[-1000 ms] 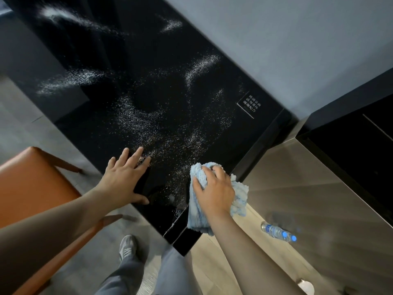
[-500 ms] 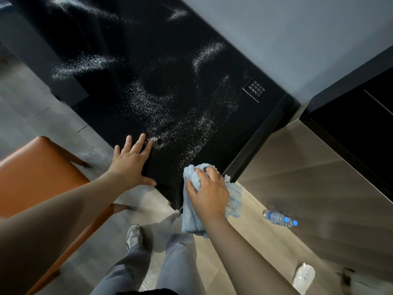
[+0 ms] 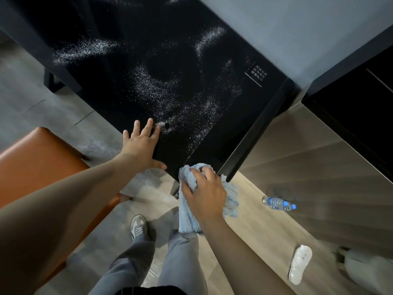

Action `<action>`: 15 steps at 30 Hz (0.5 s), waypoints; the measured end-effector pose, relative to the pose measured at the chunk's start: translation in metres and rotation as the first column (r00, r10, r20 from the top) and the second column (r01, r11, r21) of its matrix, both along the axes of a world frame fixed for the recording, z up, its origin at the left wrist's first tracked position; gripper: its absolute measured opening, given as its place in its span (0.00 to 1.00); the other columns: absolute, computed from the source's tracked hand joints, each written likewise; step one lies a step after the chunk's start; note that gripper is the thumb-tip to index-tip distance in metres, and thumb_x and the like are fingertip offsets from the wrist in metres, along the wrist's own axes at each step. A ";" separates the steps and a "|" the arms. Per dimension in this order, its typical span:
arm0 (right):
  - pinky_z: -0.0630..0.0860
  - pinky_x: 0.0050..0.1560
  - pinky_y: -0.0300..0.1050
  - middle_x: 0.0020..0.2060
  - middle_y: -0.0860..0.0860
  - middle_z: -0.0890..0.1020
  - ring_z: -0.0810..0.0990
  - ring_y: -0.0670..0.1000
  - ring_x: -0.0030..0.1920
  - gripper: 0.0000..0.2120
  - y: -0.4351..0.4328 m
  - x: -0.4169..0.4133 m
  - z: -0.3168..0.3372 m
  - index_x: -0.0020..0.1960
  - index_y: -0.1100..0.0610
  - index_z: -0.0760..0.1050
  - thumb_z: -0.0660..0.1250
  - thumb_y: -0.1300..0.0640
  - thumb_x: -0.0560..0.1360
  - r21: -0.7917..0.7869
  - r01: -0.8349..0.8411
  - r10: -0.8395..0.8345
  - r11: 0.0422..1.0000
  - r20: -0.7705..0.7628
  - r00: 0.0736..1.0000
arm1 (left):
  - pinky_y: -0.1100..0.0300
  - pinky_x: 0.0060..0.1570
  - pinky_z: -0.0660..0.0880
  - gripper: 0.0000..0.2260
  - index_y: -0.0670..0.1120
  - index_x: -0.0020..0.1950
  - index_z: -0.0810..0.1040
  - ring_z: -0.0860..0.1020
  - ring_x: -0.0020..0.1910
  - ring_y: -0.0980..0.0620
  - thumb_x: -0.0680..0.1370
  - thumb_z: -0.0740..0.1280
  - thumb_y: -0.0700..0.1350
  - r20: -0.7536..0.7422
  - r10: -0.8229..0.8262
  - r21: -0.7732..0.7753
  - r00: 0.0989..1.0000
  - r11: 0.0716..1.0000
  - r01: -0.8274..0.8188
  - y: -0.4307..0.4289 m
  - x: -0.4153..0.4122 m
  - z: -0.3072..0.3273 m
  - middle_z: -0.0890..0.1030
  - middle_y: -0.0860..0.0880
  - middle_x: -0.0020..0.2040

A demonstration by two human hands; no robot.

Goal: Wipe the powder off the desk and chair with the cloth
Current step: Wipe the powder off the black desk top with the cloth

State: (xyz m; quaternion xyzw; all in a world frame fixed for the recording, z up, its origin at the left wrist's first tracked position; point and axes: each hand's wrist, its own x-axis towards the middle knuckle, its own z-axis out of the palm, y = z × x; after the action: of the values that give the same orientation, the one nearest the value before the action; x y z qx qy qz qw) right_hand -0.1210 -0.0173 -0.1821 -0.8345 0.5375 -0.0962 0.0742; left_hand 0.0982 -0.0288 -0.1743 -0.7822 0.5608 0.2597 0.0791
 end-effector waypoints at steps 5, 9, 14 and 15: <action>0.74 0.40 0.43 0.51 0.45 0.77 0.78 0.50 0.45 0.19 0.016 0.004 0.010 0.59 0.47 0.79 0.68 0.42 0.71 0.203 0.010 -0.004 0.979 -0.030 1.000 | 0.35 0.72 0.47 0.55 0.48 0.79 0.41 0.39 0.76 0.37 0.65 0.71 0.68 0.000 -0.007 0.007 1.000 1.000 0.007 0.000 0.001 0.001 0.37 0.48 0.78; 0.70 0.41 0.40 0.49 0.43 0.76 0.78 0.47 0.43 0.16 0.021 0.005 0.020 0.57 0.46 0.79 0.67 0.43 0.71 0.295 0.007 -0.013 0.955 0.021 1.000 | 0.35 0.72 0.48 0.55 0.48 0.79 0.41 0.39 0.76 0.37 0.66 0.71 0.68 0.005 -0.015 0.010 1.000 1.000 0.015 -0.001 0.002 0.001 0.37 0.47 0.78; 0.72 0.40 0.42 0.47 0.42 0.75 0.76 0.46 0.42 0.15 0.005 0.004 0.041 0.55 0.46 0.80 0.68 0.45 0.71 0.272 0.078 -0.122 0.959 0.146 0.982 | 0.35 0.72 0.49 0.56 0.48 0.79 0.41 0.39 0.76 0.36 0.65 0.70 0.69 0.009 -0.025 0.012 1.000 1.000 0.025 -0.001 0.002 0.001 0.37 0.47 0.78; 0.71 0.40 0.42 0.48 0.42 0.75 0.76 0.46 0.42 0.15 -0.003 0.003 0.046 0.55 0.48 0.80 0.69 0.45 0.70 0.253 0.104 -0.149 0.962 0.165 0.975 | 0.35 0.72 0.49 0.56 0.48 0.79 0.40 0.39 0.76 0.36 0.65 0.69 0.70 0.016 -0.032 0.011 0.999 0.999 0.032 0.000 0.002 0.001 0.37 0.47 0.78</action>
State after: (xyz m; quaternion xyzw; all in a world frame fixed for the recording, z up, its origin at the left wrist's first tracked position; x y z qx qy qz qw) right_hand -0.1179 -0.0200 -0.1361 -0.7705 0.5887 -0.1102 0.2184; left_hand 0.1007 -0.0289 -0.1730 -0.7748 0.5711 0.2551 0.0919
